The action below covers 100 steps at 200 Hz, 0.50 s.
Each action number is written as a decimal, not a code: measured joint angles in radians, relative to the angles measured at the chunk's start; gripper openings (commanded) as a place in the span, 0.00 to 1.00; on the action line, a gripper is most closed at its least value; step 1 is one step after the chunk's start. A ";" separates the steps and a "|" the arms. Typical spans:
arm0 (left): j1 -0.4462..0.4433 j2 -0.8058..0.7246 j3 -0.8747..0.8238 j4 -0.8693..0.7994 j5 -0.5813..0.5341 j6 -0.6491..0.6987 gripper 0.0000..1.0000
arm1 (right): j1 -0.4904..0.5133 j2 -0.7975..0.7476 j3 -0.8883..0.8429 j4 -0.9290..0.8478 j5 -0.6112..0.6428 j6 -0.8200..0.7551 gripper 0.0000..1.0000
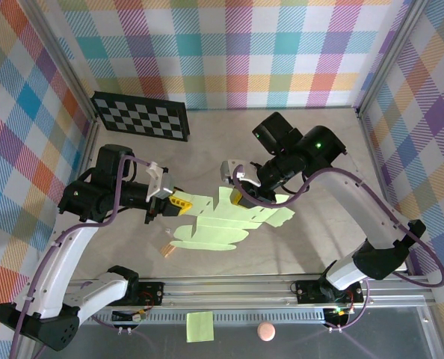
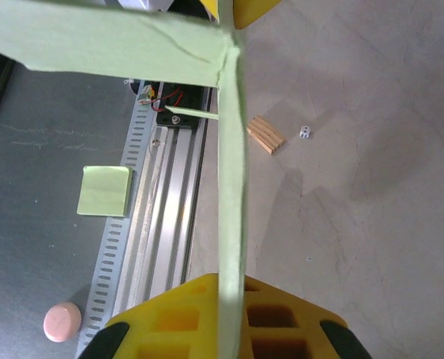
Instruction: Fold the paper box
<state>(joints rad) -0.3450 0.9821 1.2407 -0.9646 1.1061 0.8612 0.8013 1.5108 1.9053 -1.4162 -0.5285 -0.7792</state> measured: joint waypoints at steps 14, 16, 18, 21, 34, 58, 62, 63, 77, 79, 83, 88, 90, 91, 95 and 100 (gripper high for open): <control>0.000 -0.006 -0.003 0.020 -0.014 -0.009 0.19 | 0.000 -0.001 -0.002 0.005 0.002 0.001 0.00; 0.000 -0.008 -0.005 0.026 -0.016 -0.008 0.22 | 0.000 -0.002 -0.003 0.007 0.002 0.001 0.00; 0.000 -0.011 -0.008 0.033 -0.020 -0.014 0.25 | 0.000 -0.003 -0.005 0.010 0.003 0.001 0.00; 0.000 -0.015 -0.013 0.043 -0.024 -0.021 0.29 | 0.000 -0.004 -0.007 0.013 0.003 0.002 0.00; -0.001 -0.042 -0.046 0.113 -0.047 -0.069 0.42 | 0.000 -0.011 -0.027 0.022 0.013 0.008 0.00; -0.001 -0.123 -0.150 0.303 -0.134 -0.208 0.54 | -0.013 -0.024 -0.072 0.054 0.018 0.035 0.00; -0.001 -0.136 -0.167 0.339 -0.155 -0.239 0.54 | -0.018 -0.026 -0.081 0.063 0.016 0.041 0.00; -0.001 -0.138 -0.169 0.344 -0.158 -0.243 0.54 | -0.019 -0.026 -0.082 0.064 0.016 0.043 0.00; -0.002 -0.165 -0.213 0.465 -0.236 -0.351 0.57 | -0.044 -0.036 -0.113 0.106 0.011 0.088 0.00; -0.002 -0.167 -0.218 0.480 -0.248 -0.369 0.57 | -0.051 -0.037 -0.118 0.111 0.009 0.096 0.00; -0.002 -0.169 -0.223 0.507 -0.269 -0.396 0.57 | -0.061 -0.040 -0.126 0.125 0.005 0.112 0.00; -0.002 -0.169 -0.225 0.537 -0.297 -0.435 0.58 | -0.081 -0.045 -0.143 0.153 -0.002 0.140 0.00; -0.002 -0.167 -0.226 0.551 -0.308 -0.452 0.58 | -0.086 -0.047 -0.147 0.161 -0.003 0.146 0.00; -0.002 -0.167 -0.226 0.555 -0.312 -0.457 0.58 | -0.092 -0.049 -0.152 0.167 -0.004 0.155 0.00; -0.002 -0.164 -0.226 0.579 -0.337 -0.490 0.59 | -0.107 -0.054 -0.165 0.187 -0.010 0.177 0.00; -0.002 -0.159 -0.225 0.606 -0.366 -0.528 0.59 | -0.127 -0.061 -0.183 0.214 -0.016 0.208 0.00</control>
<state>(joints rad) -0.3466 0.8230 1.0153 -0.3588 0.7399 0.3336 0.6743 1.4498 1.7226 -1.2022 -0.5449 -0.5716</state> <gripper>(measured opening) 0.583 0.077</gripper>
